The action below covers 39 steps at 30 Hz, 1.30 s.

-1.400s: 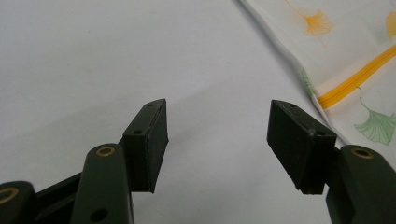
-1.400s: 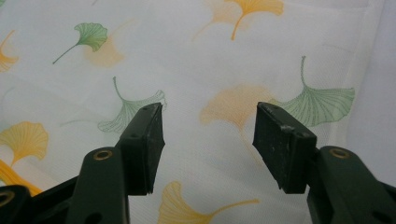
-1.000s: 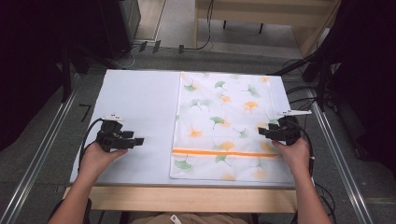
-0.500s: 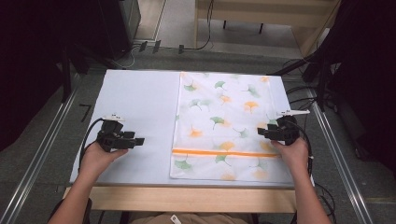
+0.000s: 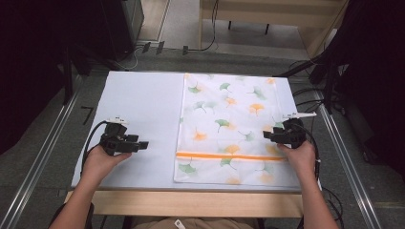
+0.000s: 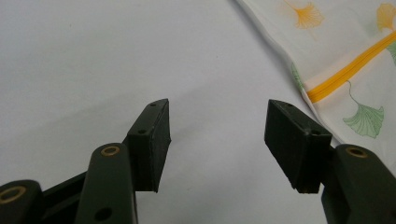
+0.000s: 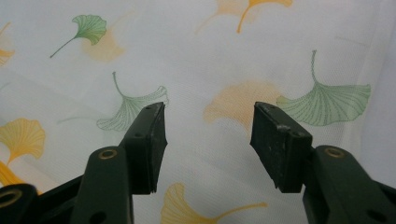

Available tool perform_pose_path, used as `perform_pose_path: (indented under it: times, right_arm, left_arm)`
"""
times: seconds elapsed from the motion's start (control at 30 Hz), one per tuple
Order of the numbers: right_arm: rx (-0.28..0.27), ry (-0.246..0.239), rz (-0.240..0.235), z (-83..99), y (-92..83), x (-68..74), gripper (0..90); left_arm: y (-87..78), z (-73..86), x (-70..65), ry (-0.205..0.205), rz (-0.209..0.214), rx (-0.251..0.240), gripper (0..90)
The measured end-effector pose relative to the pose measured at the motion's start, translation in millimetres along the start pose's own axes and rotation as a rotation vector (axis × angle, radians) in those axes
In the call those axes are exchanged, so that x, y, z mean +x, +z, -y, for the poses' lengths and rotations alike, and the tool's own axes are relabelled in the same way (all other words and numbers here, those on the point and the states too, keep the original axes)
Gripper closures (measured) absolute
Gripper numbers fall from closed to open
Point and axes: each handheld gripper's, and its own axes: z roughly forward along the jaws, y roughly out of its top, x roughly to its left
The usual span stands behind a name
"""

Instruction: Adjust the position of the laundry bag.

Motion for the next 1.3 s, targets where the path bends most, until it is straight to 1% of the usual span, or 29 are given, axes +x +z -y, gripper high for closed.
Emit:
perform_pose_path:
  times: [0.1, 0.2, 0.3, 0.33, 0.4, 0.43, 0.47, 0.53, 0.57, 0.7, 0.73, 0.8, 0.83, 0.87, 0.97, 1.0, 1.03, 1.13, 1.2, 1.3]
  right_arm:
    - [-0.004, 0.0, 0.004, 0.0, -0.2, -0.4, 46.9]
    - [-0.004, 0.008, 0.005, 0.1, -1.0, -0.4, 46.8]
    - [-0.008, 0.003, 0.007, 0.1, -1.6, -1.4, 46.7]
    - [-0.007, 0.004, 0.009, 0.1, -1.9, -1.6, 46.6]
    - [-0.01, 0.007, 0.007, 0.2, -2.4, -2.0, 46.5]
    - [-0.01, 0.007, 0.007, 0.2, -2.4, -2.0, 46.5]
    - [-0.011, 0.007, 0.008, 0.3, -3.0, -2.5, 46.4]
    - [-0.016, 0.003, 0.014, 0.8, -4.1, -4.2, 46.3]
    - [-0.015, 0.006, 0.016, 1.0, -4.6, -4.6, 46.2]
    - [-0.019, 0.007, 0.026, 1.7, -6.4, -6.8, 46.0]
    - [-0.021, 0.005, 0.026, 2.0, -6.8, -7.5, 45.9]
    - [-0.017, 0.005, 0.032, 2.3, -7.4, -7.9, 45.8]
    - [-0.018, 0.004, 0.031, 2.8, -7.6, -8.4, 45.7]
    - [-0.016, 0.004, 0.04, 4.1, -8.2, -9.4, 45.5]
    - [-0.014, 0.004, 0.048, 5.6, -8.9, -10.6, 45.3]
    - [-0.014, 0.007, 0.051, 7.1, -10.0, -12.2, 45.2]
    - [-0.014, 0.007, 0.051, 7.1, -10.0, -12.2, 45.2]
    - [-0.013, 0.015, 0.061, 10.0, -13.0, -15.7, 45.1]
    - [-0.016, 0.02, 0.065, 11.8, -13.8, -17.7, 45.0]
    - [-0.006, 0.026, 0.074, 14.7, -15.1, -19.9, 45.0]
  left_arm:
    - [0.6, -0.1, -0.7, 0.003, -0.003, 0.004, 41.7]
    - [0.9, -0.8, -3.4, 0.003, 0.008, 0.003, 41.7]
    - [1.1, -1.3, -6.4, 0.009, 0.012, 0.005, 41.7]
    - [1.6, -2.0, -9.6, 0.02, 0.016, 0.007, 41.7]
    - [2.2, -2.2, -11.3, 0.02, 0.019, 0.006, 41.6]
    - [2.7, -2.5, -12.2, 0.027, 0.023, 0.007, 41.6]
    - [3.5, -2.8, -13.7, 0.024, 0.028, 0.008, 41.6]
    - [5.8, -3.7, -17.8, 0.034, 0.039, 0.015, 41.5]
    - [7.3, -3.9, -19.6, 0.034, 0.04, 0.011, 41.4]
    - [11.1, -5.4, -24.4, 0.048, 0.048, 0.023, 41.4]
    - [12.4, -5.5, -25.5, 0.046, 0.056, 0.021, 41.4]
    - [13.4, -6.0, -26.7, 0.045, 0.057, 0.024, 41.4]
    - [14.7, -6.4, -27.2, 0.051, 0.066, 0.028, 41.4]
    - [18.3, -7.3, -29.5, 0.049, 0.086, 0.036, 41.4]
    - [22.2, -8.6, -31.8, 0.055, 0.095, 0.042, 41.4]
    - [25.5, -10.3, -35.0, 0.063, 0.106, 0.043, 41.4]
    - [25.5, -10.3, -35.0, 0.063, 0.106, 0.043, 41.4]
    - [32.7, -13.4, -43.8, 0.086, 0.111, 0.053, 41.5]
    - [37.2, -15.0, -48.5, 0.095, 0.11, 0.062, 41.5]
    - [42.6, -17.5, -53.6, 0.104, 0.11, 0.069, 41.5]
